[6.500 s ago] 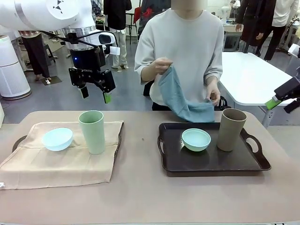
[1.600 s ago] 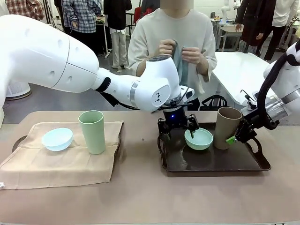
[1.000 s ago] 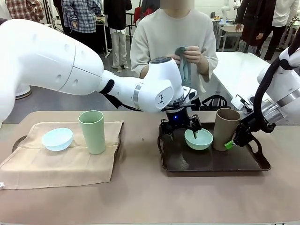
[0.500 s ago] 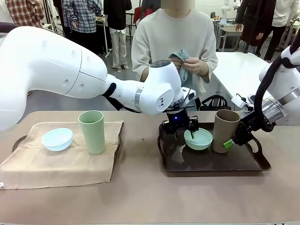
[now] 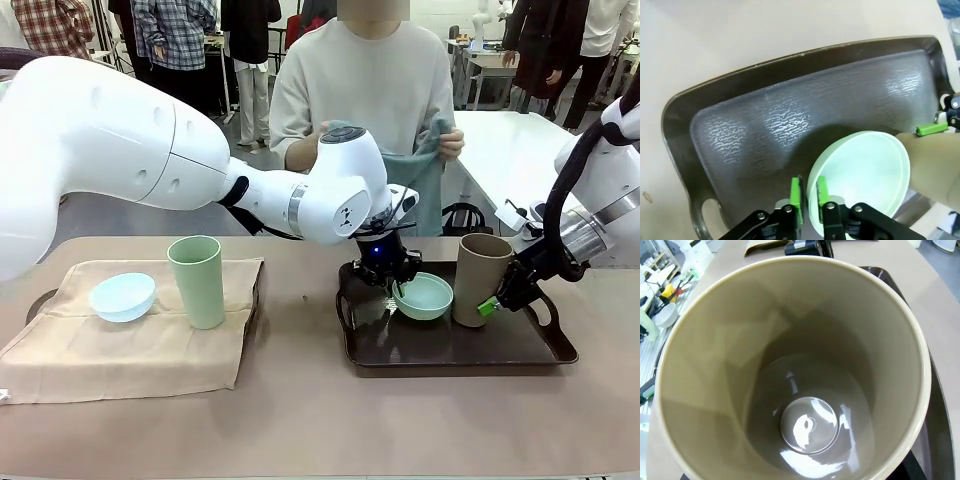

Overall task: Set up a tray with a mat and arrange the tableware.
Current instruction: Pick up the Picnic Bowl and Reusable plastic cup from the Handle tray in front of the human's position and hold them in the air, then place the Picnic Bowl and Reusable plastic cup back onto the Handle tray in front of the human's position.

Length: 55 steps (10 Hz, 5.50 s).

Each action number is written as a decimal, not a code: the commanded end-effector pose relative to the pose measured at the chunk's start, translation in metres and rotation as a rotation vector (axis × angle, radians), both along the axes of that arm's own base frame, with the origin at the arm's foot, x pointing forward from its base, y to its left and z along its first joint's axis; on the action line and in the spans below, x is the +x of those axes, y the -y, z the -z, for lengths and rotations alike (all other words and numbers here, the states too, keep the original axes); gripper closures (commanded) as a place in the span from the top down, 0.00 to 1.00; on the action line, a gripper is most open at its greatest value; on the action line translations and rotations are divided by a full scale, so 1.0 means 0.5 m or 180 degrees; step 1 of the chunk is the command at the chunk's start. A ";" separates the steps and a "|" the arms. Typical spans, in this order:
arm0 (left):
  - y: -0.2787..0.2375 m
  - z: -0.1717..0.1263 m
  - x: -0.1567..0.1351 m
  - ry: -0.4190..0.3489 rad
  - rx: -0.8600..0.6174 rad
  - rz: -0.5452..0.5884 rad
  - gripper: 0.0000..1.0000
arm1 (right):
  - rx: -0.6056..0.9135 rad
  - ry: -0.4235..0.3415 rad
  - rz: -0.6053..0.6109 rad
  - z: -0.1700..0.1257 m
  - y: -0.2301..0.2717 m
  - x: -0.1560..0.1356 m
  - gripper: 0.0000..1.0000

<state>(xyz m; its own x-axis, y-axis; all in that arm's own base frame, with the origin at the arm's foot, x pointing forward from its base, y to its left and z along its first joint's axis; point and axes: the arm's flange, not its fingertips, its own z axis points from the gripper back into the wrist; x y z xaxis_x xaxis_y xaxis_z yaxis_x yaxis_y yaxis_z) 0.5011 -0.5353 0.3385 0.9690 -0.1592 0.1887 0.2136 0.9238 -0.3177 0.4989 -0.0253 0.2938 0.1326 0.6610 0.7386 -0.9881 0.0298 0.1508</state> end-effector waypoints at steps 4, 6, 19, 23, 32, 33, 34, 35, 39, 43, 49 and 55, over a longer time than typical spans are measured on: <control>-0.022 -0.060 -0.027 0.0146 0.0124 -0.0075 0.00 | -0.0038 0.0132 0.0072 -0.066 0.031 -0.017 0.00; -0.032 -0.129 -0.061 0.0169 0.0179 -0.0057 0.00 | -0.0091 0.0257 0.0275 -0.165 0.050 -0.056 0.20; -0.048 -0.486 -0.188 0.0565 0.0224 -0.0214 0.00 | -0.0100 0.0647 0.0415 -0.516 0.028 -0.203 0.20; -0.048 -0.486 -0.188 0.0565 0.0224 -0.0214 0.00 | -0.0100 0.0647 0.0415 -0.516 0.028 -0.203 0.20; -0.048 -0.486 -0.188 0.0565 0.0224 -0.0214 0.00 | -0.0100 0.0647 0.0415 -0.516 0.028 -0.203 0.20; -0.048 -0.486 -0.188 0.0565 0.0224 -0.0214 0.00 | -0.0100 0.0647 0.0415 -0.516 0.028 -0.203 0.20; -0.048 -0.486 -0.188 0.0565 0.0224 -0.0214 0.00 | -0.0100 0.0647 0.0415 -0.516 0.028 -0.203 0.20; -0.048 -0.486 -0.188 0.0565 0.0224 -0.0214 0.00 | -0.0100 0.0647 0.0415 -0.516 0.028 -0.203 0.20; -0.048 -0.486 -0.188 0.0565 0.0224 -0.0214 0.00 | -0.0100 0.0647 0.0415 -0.516 0.028 -0.203 0.20; -0.048 -0.486 -0.188 0.0565 0.0224 -0.0214 0.00 | -0.0100 0.0647 0.0415 -0.516 0.028 -0.203 0.20; -0.072 -0.346 -0.149 0.0237 0.0145 -0.0193 0.04 | 0.0156 0.0490 0.0214 -0.364 0.040 -0.146 0.80; -0.052 -0.148 -0.147 0.0058 0.0410 -0.0160 0.04 | 0.0062 0.0313 0.0115 -0.123 0.011 -0.097 0.80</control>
